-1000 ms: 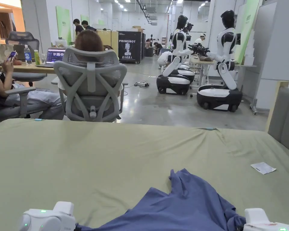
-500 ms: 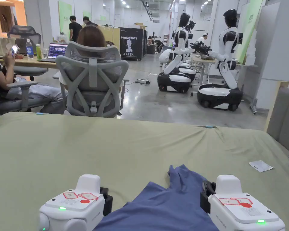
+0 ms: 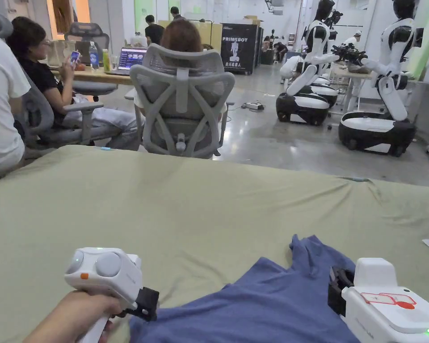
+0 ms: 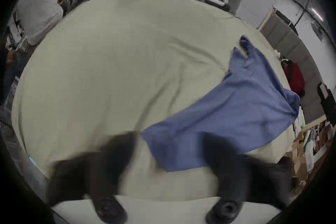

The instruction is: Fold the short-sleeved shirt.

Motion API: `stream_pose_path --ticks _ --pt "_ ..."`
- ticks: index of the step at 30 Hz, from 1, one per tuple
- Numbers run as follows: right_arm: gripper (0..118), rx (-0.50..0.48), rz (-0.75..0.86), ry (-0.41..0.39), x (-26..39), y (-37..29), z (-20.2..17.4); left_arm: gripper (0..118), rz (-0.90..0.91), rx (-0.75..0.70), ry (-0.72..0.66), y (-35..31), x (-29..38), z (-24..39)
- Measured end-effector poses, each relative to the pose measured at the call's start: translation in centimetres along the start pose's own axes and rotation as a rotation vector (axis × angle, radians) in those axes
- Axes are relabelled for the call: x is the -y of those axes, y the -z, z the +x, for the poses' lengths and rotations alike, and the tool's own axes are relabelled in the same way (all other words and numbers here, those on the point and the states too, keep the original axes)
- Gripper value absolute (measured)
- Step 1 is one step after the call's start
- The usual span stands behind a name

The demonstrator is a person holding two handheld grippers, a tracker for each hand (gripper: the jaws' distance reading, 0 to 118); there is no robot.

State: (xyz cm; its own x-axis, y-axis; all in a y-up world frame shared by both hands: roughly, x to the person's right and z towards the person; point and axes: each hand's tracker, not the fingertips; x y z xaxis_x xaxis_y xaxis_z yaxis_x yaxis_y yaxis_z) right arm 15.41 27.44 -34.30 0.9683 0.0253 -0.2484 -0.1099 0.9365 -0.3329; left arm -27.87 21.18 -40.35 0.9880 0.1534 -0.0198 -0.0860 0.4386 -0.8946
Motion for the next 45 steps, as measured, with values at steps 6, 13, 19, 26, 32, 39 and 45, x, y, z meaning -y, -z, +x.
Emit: stream_pose_path --ticks 6,13,19,26,32,39,45 --pt "0 -0.009 -0.034 0.002 0.3 1.7 0.0 87 -0.044 0.006 -0.051 3.6 0.4 -0.1" --pt "0 -0.014 -0.098 -0.001 0.0 4.7 1.6 53 -0.011 -0.077 0.054 4.2 1.2 1.3" --pt "0 0.009 -0.280 0.031 -3.0 12.6 6.9 0 0.166 -0.005 0.060 -0.2 2.3 2.1" --pt "8 0.097 -0.553 -0.041 -3.8 28.1 14.0 0 0.208 0.020 0.046 -1.7 3.1 3.4" --pt "88 0.043 -0.674 0.071 -1.5 36.0 17.6 0 0.201 0.016 0.031 -1.5 2.8 3.4" --pt "2 -0.062 -0.686 0.131 -2.4 30.7 16.5 0 0.181 0.024 0.030 -1.1 2.5 3.4" --pt "2 -0.026 -0.408 0.034 -7.0 20.1 13.4 0 0.216 0.040 0.033 -1.2 2.2 3.4"
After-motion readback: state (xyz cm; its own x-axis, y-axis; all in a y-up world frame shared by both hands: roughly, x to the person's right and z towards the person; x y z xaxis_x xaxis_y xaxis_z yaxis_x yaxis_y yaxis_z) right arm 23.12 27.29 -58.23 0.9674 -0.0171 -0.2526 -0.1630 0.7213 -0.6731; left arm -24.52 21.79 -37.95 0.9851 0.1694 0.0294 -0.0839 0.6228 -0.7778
